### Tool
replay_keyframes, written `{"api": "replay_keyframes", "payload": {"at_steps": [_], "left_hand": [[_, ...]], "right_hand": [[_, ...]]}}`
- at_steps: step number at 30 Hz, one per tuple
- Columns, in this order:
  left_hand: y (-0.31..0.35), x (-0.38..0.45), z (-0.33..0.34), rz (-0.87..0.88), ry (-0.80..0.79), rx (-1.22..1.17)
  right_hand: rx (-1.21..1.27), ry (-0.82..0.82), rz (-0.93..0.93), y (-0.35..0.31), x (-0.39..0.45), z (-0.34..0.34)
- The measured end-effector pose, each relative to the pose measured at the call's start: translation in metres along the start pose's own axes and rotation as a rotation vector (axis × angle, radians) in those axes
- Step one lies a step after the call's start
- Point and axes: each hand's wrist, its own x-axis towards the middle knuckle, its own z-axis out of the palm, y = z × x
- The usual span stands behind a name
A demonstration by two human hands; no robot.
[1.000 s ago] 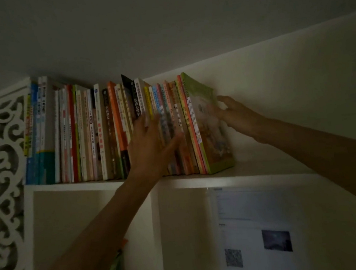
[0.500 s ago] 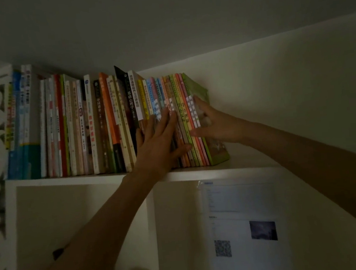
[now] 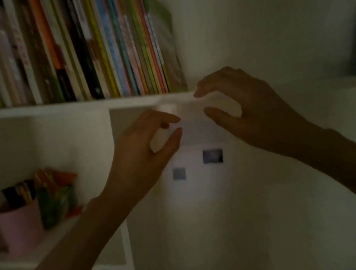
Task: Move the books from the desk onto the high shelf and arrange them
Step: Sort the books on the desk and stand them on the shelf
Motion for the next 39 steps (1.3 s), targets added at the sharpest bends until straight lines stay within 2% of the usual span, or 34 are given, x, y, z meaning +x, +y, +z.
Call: {"api": "replay_keyframes", "payload": {"at_steps": [2, 4, 10, 12, 17, 20, 22, 26, 30, 32, 34, 36, 39], "left_hand": [[0.004, -0.039, 0.025, -0.039, -0.120, -0.075], [0.005, -0.089, 0.057, -0.116, -0.256, -0.157], [-0.007, -0.263, 0.150, -0.628, -0.794, -0.359], [-0.010, -0.307, 0.170, -0.763, -0.922, -0.380], [-0.025, -0.385, 0.201, -1.036, -1.098, -0.330], [-0.040, -0.425, 0.212, -1.196, -1.088, -0.279], [-0.047, -0.448, 0.221, -1.163, -1.086, -0.110], [-0.059, -0.480, 0.231, -1.134, -1.113, 0.167], [-0.062, -0.502, 0.229, -1.090, -1.193, 0.276], [-0.055, -0.508, 0.225, -1.042, -1.202, 0.294], [-0.044, -0.511, 0.222, -1.019, -1.205, 0.280], [-0.032, -0.509, 0.220, -1.032, -1.196, 0.207], [-0.029, -0.508, 0.216, -0.990, -1.189, 0.115]], "right_hand": [[-0.048, -0.078, 0.007, -0.004, -0.047, 0.008], [-0.020, -0.178, 0.115, -0.002, -0.100, 0.022], [0.070, -0.638, 0.667, 0.013, -0.291, 0.083], [0.108, -0.777, 0.840, 0.008, -0.347, 0.102], [0.303, -0.910, 1.173, -0.009, -0.437, 0.159], [0.425, -0.975, 1.288, -0.017, -0.467, 0.199], [0.521, -0.923, 1.477, -0.022, -0.479, 0.227], [0.915, -0.557, 1.960, -0.032, -0.485, 0.275], [1.140, -0.230, 2.237, -0.035, -0.473, 0.319], [1.133, -0.166, 2.283, -0.034, -0.467, 0.335], [1.144, -0.182, 2.273, -0.036, -0.463, 0.344], [1.087, -0.291, 2.233, -0.042, -0.460, 0.350], [0.779, -0.515, 2.021, -0.055, -0.462, 0.356]]}}
